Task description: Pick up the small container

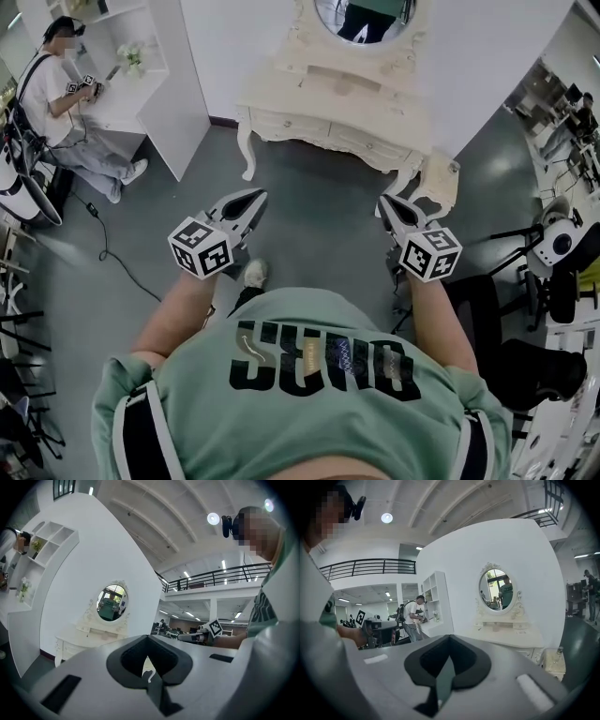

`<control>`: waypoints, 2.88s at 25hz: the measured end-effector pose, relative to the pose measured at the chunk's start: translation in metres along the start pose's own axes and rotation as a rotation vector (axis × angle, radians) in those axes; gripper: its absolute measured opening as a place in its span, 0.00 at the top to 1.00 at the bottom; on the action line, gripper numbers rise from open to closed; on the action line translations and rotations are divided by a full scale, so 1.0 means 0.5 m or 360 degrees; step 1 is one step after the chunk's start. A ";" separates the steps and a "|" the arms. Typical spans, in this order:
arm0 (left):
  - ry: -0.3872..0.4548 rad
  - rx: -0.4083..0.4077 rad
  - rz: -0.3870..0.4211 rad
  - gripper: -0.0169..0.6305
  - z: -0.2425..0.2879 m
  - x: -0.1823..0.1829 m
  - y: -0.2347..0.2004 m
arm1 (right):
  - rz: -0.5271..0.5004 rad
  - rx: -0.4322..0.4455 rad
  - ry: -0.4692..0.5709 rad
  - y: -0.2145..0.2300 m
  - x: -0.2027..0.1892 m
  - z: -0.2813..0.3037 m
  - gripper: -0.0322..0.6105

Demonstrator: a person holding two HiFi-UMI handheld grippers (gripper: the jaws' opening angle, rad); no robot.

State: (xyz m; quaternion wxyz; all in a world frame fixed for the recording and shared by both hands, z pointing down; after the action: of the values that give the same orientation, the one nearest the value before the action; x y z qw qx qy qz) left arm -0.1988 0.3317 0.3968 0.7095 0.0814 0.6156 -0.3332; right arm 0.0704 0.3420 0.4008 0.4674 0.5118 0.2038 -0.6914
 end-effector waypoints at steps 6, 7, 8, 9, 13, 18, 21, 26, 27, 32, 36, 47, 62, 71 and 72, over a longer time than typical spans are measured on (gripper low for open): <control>-0.0002 -0.0111 0.0029 0.98 0.076 0.060 -0.200 | 0.0003 -0.0091 0.0037 0.042 0.079 0.165 0.94; -0.0006 -0.0129 0.0031 0.98 0.091 0.075 -0.239 | 0.0017 -0.0107 0.0052 0.051 0.096 0.195 0.94; -0.0015 -0.0146 0.0036 0.98 0.105 0.091 -0.277 | 0.0031 -0.0121 0.0063 0.059 0.114 0.225 0.94; -0.0027 -0.0164 0.0044 0.98 0.119 0.110 -0.313 | 0.0043 -0.0136 0.0074 0.068 0.133 0.253 0.94; -0.0085 -0.0248 0.0094 0.98 0.167 0.185 -0.441 | 0.0089 -0.0231 0.0139 0.110 0.224 0.352 0.94; -0.0141 -0.0321 0.0083 0.98 0.221 0.244 -0.566 | 0.0122 -0.0296 0.0159 0.143 0.299 0.458 0.94; -0.0159 -0.0367 0.0068 0.98 0.258 0.255 -0.603 | 0.0145 -0.0326 0.0138 0.172 0.310 0.498 0.94; -0.0191 -0.0398 0.0066 0.98 0.313 0.265 -0.640 | 0.0156 -0.0335 0.0125 0.219 0.327 0.543 0.94; -0.0197 -0.0397 0.0065 0.98 0.325 0.265 -0.646 | 0.0155 -0.0330 0.0128 0.231 0.329 0.550 0.94; -0.0211 -0.0361 0.0071 0.98 0.402 0.268 -0.663 | 0.0151 -0.0294 0.0133 0.325 0.338 0.582 0.94; -0.0189 -0.0264 0.0071 0.98 0.498 0.280 -0.688 | 0.0137 -0.0205 0.0139 0.456 0.359 0.634 0.94; -0.0107 -0.0065 -0.0043 0.98 0.854 0.377 -0.701 | 0.0030 0.0099 0.0072 0.804 0.491 0.764 0.94; -0.0196 -0.0178 0.0041 0.98 1.077 0.455 -0.808 | 0.0024 0.0040 0.0118 0.962 0.563 0.886 0.94; -0.0275 -0.0353 0.0110 0.98 1.121 0.480 -0.874 | 0.0061 -0.0156 0.0137 0.959 0.565 0.889 0.94; -0.0283 -0.0361 0.0122 0.98 1.127 0.480 -0.873 | 0.0063 -0.0165 0.0140 0.963 0.565 0.888 0.94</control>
State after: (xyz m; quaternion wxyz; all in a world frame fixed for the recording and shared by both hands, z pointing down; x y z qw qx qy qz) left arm 0.0177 -0.3878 0.4315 0.7780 -0.0055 0.5805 -0.2400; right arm 0.2412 -0.3503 0.4161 0.4975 0.5207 0.2496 -0.6473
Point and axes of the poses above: the fingertips, and each gripper's own axes: z forward along the fingers, y to its right, x out of its top, the point moved 2 cm from there along -z, backward along the fingers, and after that the axes turned 12 degrees about -y, right-handed, at the moved point
